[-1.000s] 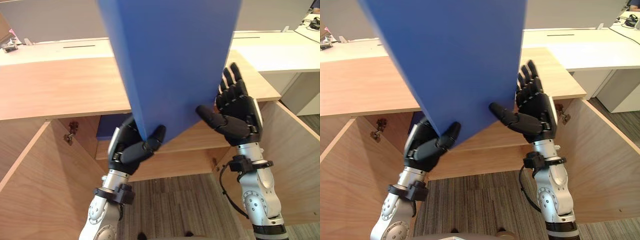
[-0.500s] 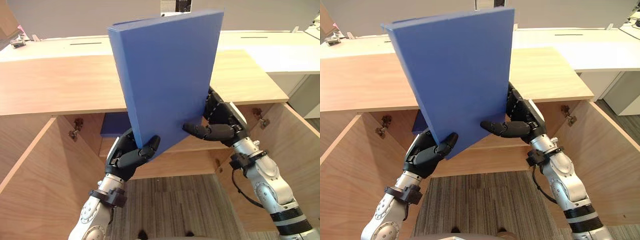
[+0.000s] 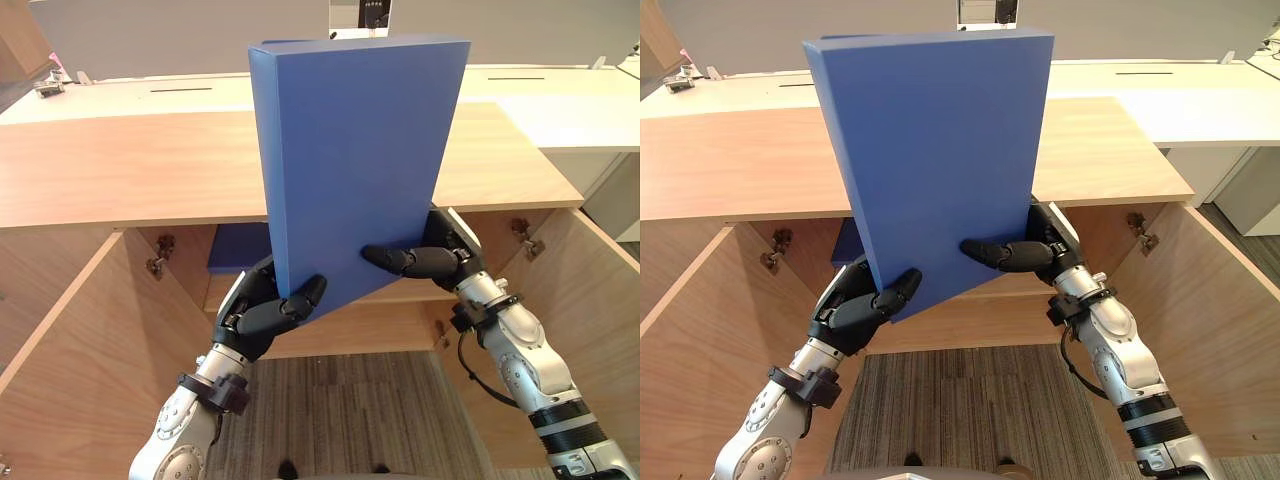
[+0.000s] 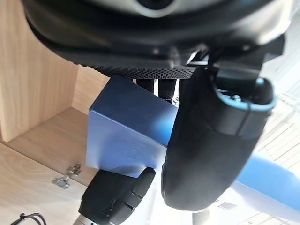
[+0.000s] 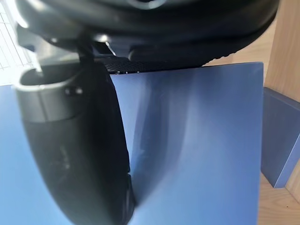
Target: Walk over to the cabinet, pick up the folder, carry it to the office cabinet, place the folder inside the office cabinet, then close the office cabinet door
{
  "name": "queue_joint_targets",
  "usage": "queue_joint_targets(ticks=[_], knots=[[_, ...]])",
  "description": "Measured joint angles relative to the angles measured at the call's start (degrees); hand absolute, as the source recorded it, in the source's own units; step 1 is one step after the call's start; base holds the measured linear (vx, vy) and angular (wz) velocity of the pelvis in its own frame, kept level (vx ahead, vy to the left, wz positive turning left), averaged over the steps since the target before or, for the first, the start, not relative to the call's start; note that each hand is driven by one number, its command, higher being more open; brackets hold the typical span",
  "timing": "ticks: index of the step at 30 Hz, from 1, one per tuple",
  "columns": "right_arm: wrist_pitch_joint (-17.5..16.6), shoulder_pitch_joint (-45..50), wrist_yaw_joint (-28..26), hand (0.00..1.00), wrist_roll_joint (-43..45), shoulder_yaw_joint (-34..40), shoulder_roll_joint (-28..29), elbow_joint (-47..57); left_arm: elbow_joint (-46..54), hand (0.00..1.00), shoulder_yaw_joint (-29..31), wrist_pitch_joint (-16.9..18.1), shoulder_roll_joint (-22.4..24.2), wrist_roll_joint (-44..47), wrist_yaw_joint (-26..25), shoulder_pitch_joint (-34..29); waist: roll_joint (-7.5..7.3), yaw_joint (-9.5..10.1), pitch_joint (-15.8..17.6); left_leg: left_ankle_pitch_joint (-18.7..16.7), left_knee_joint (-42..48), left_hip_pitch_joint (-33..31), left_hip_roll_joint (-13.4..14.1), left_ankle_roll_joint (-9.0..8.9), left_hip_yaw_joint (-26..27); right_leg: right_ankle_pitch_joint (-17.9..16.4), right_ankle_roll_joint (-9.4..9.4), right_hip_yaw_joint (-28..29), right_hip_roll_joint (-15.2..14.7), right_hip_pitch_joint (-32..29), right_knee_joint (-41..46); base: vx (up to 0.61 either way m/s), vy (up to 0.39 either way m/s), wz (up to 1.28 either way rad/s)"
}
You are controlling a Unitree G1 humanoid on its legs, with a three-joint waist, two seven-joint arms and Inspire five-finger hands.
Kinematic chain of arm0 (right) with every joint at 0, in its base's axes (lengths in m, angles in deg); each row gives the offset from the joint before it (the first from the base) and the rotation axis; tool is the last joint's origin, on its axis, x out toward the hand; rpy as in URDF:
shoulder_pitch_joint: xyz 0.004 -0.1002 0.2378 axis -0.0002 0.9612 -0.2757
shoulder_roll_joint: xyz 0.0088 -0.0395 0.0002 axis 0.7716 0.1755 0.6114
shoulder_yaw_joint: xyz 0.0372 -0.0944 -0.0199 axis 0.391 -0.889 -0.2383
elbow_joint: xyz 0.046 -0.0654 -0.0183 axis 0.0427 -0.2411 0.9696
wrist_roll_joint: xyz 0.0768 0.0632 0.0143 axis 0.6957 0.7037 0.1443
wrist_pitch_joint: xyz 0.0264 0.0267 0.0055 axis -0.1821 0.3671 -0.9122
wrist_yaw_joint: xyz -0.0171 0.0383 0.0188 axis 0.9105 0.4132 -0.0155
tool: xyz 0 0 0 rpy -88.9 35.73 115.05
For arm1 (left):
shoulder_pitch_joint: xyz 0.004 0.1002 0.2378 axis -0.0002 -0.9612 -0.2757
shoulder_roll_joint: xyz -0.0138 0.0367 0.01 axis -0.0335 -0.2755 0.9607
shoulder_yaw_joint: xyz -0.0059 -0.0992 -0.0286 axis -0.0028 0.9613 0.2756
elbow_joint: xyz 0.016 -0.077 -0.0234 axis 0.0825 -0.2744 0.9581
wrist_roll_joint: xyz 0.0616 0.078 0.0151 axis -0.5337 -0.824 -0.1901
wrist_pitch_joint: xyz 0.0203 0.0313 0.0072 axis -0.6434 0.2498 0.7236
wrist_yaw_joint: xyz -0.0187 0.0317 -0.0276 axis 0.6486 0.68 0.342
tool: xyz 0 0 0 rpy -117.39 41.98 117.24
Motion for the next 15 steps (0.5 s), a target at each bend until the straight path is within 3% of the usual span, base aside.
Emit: queue_joint_targets(ticks=[4, 5, 9, 15], knots=[[-0.1, -0.6, 0.7, 0.00, 0.4, 0.4, 1.0, -1.0, 0.0, 0.00, 0.1, 0.1, 0.0, 0.0, 0.0, 0.1, 0.63, 0.06, -0.5, 0.1, 0.0, -0.1, -0.2, 0.08, -0.3, 0.0, -0.02, -0.3, -0.1, 0.0, 0.0, -0.01, -0.009, 0.03], [-0.1, -0.6, 0.7, 0.00, 0.4, 0.6, 1.4, -1.0, 0.0, 1.00, 0.3, 0.1, 0.0, -0.1, 0.0, 0.1, 0.64, 0.05, -0.5, 0.1, 0.0, -0.1, -0.2, 0.09, -0.4, 0.0, -0.02, -0.3, -0.1, 0.0, 0.0, -0.02, -0.016, 0.04], [-0.1, -0.2, 0.5, 0.00, -0.3, 2.9, 5.3, -0.1, 0.0, 1.00, 3.0, 0.7, 3.6, -4.0, 0.0, 0.1, 0.64, 0.03, -0.5, 0.2, 0.0, -0.2, -0.2, 0.10, -0.6, 0.1, -0.08, -0.5, -0.1, 0.1, 0.0, -0.01, -0.006, 0.01], [-0.1, 4.6, 4.4, 0.00, -8.4, 8.8, 18.0, 8.1, 0.1, 1.00, 9.7, 2.8, 15.9, -18.3, -1.4, 0.0, 0.63, 0.78, -0.5, 0.2, 0.0, -0.3, -0.3, 0.11, -0.9, 0.1, -0.08, -0.8, -0.2, 0.2, 0.0, -0.01, -0.006, 0.02]])
